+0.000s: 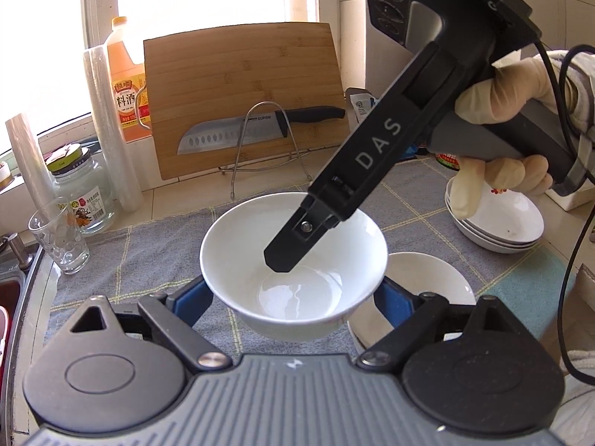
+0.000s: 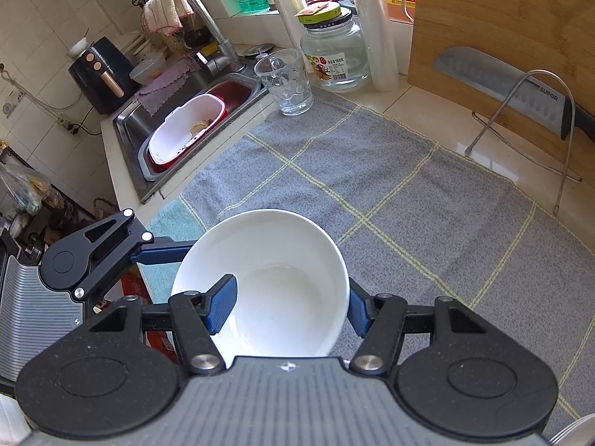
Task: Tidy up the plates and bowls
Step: 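Lift the pink-flowered bowl with the right gripper toward the nested white bowls, then lower the pink-flowered bowl onto the nested white bowls, then open the right gripper and release the pink-flowered bowl, then grasp the bowl stack from opposite sides with both grippers, then lift the bowl stack with both grippers and carry it toward the flower plates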
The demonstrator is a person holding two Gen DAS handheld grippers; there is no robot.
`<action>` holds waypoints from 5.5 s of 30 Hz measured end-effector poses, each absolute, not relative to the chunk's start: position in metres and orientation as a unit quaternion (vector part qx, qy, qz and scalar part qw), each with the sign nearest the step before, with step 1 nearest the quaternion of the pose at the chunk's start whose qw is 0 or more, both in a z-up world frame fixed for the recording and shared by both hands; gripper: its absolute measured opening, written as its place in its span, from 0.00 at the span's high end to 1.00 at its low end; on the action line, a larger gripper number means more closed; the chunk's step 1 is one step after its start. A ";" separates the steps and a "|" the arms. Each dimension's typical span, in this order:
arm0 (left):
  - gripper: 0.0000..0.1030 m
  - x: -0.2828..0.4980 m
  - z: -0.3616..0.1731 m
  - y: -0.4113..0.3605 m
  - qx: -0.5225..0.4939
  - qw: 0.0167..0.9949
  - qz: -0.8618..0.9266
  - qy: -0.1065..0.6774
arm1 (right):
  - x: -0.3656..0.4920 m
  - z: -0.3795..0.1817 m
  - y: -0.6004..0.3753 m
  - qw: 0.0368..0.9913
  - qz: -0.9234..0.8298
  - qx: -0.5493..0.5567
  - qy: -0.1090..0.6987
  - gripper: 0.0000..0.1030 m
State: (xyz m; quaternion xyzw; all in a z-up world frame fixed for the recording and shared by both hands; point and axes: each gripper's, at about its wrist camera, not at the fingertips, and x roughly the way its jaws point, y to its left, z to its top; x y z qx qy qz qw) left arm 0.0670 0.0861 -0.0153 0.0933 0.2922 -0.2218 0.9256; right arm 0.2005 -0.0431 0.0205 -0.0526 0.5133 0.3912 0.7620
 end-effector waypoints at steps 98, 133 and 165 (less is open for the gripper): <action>0.05 0.053 -0.047 0.040 0.093 0.884 -0.313 0.335 | 0.148 -0.011 -0.176 0.846 0.232 -0.054 0.477 0.08; 0.00 0.088 -0.119 0.050 0.194 0.815 -0.417 0.354 | 0.078 -0.096 -0.132 0.815 0.280 -0.187 0.471 0.00; 0.19 0.125 -0.095 0.049 0.267 0.702 -0.590 0.296 | 0.084 -0.073 -0.105 0.789 0.371 -0.250 0.421 0.13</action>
